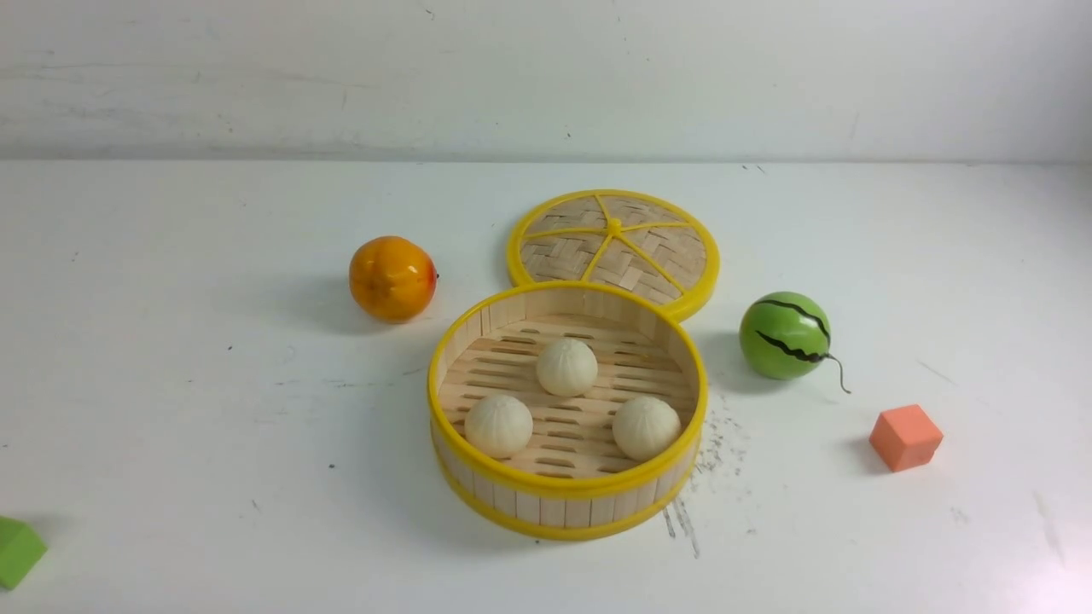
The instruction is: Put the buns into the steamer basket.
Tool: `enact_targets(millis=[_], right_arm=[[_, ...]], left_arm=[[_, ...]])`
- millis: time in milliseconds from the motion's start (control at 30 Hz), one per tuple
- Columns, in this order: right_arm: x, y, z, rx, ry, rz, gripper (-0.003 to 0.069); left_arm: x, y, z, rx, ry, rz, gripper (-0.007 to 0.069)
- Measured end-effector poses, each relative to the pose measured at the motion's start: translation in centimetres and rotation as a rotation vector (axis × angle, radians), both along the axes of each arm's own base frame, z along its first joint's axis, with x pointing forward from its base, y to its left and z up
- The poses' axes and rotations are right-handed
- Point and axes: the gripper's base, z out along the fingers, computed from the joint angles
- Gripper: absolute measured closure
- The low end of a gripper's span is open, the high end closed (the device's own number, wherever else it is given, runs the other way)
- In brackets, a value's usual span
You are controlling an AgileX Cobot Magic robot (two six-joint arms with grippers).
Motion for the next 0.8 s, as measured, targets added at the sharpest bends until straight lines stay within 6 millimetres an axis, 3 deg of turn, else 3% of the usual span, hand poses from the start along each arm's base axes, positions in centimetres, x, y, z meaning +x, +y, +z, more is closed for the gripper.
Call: enact_targets(millis=[800], right_arm=[[0.0,0.0,0.0,0.0,0.0,0.0,0.0585]], left_arm=[[0.0,0.0,0.0,0.0,0.0,0.0,0.0627]])
